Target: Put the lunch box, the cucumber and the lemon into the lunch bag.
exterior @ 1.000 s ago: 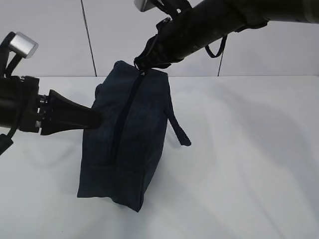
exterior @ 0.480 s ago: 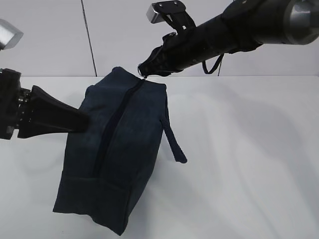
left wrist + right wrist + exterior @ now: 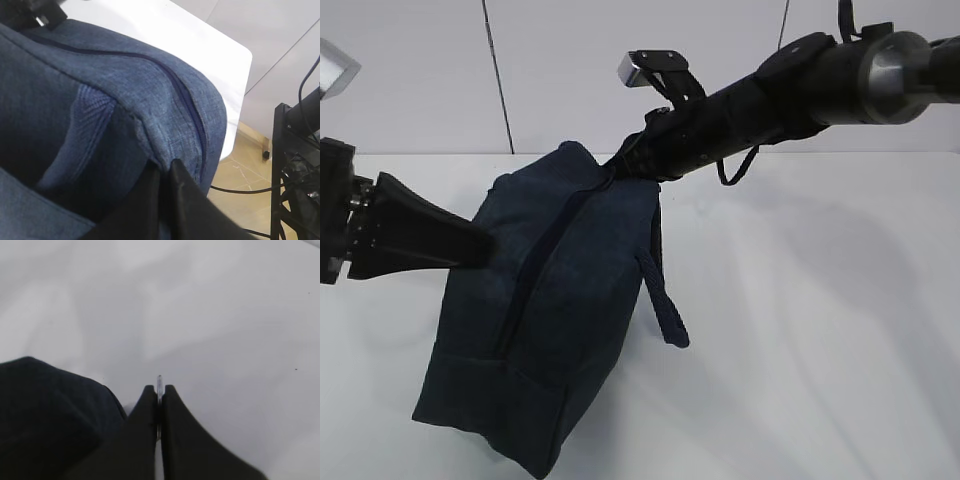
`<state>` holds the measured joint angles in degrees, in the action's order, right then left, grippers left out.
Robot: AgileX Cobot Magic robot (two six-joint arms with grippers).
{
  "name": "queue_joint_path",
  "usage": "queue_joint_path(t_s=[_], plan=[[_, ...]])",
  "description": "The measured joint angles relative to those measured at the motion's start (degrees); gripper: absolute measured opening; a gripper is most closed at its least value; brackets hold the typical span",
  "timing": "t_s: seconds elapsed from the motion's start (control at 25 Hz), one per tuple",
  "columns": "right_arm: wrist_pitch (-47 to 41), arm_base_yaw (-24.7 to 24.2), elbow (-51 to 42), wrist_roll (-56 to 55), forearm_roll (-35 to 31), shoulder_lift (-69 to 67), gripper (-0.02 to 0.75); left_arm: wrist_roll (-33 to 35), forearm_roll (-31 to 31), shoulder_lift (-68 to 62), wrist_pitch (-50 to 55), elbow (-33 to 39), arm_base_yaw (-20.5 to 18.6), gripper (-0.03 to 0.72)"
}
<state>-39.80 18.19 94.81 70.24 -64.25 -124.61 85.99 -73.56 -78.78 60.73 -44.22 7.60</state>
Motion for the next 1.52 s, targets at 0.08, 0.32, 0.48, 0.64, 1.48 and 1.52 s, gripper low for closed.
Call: queue_joint_path(t_s=[0.08,0.32,0.48,0.64,1.48,1.52], plan=[[-0.23,0.0,0.13,0.0,-0.14,-0.69,0.008,-0.05,0.0,0.0,-0.44,0.0,0.0,-0.004],[-0.46,0.0,0.33,0.0,-0.36,-1.07,0.008,-0.69,0.0,0.0,-1.21,0.0,0.0,-0.004],[-1.36,0.0,0.33,0.18,-0.36,-1.07,0.008,-3.41,0.0,0.0,-2.12,0.0,0.0,-0.003],[-1.89,-0.09,0.47,0.84,0.01,0.1,0.008,-8.57,-0.38,0.35,-5.41,0.0,0.0,0.03],[-7.82,-0.22,3.43,1.21,0.45,1.15,0.008,-27.35,2.7,0.46,-11.45,-7.45,0.0,0.453],[-8.05,-0.21,3.43,1.24,0.45,1.15,0.008,-28.3,3.12,0.46,-12.49,-9.33,0.0,0.453]])
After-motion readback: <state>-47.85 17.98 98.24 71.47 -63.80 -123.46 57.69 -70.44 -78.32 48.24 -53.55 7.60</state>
